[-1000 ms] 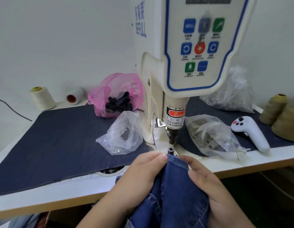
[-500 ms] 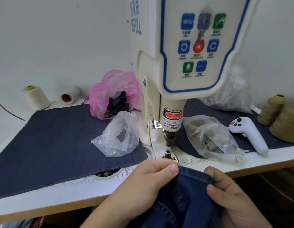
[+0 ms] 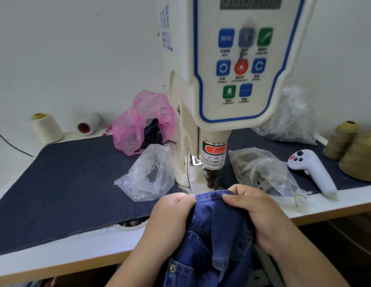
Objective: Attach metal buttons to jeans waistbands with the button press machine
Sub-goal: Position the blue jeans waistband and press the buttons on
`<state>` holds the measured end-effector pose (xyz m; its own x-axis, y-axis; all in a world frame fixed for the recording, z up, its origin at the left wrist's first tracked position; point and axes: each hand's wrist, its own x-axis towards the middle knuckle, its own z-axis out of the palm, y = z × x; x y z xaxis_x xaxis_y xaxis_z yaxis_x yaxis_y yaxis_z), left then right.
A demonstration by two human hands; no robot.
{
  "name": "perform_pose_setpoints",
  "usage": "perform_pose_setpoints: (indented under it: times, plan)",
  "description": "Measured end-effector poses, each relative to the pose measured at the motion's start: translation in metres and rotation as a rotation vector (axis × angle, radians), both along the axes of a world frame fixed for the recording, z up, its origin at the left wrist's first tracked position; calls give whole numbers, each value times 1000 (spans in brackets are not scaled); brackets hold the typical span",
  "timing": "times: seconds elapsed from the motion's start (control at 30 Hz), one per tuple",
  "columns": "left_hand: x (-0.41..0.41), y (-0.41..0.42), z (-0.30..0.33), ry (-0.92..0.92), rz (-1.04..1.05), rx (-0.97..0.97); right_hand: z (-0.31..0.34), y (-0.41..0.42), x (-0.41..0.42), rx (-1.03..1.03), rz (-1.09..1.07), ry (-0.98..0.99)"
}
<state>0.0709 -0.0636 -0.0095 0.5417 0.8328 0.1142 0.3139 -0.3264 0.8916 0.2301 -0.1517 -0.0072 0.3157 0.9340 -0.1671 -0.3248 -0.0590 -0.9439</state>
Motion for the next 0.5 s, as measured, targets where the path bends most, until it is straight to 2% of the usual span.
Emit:
perform_pose_setpoints:
  times: [0.07, 0.17, 0.27, 0.5]
  plan:
    - [2, 7, -3, 74, -28, 55, -3, 7, 3, -3, 2, 26]
    - [5, 12, -7, 5, -4, -85, -10, 12, 8, -14, 23, 76]
    - [6, 16, -11, -15, -34, -46, -17, 13, 10, -17, 2, 142]
    - [7, 12, -10, -140, -55, -209, -26, 13, 10, 29, -152, 318]
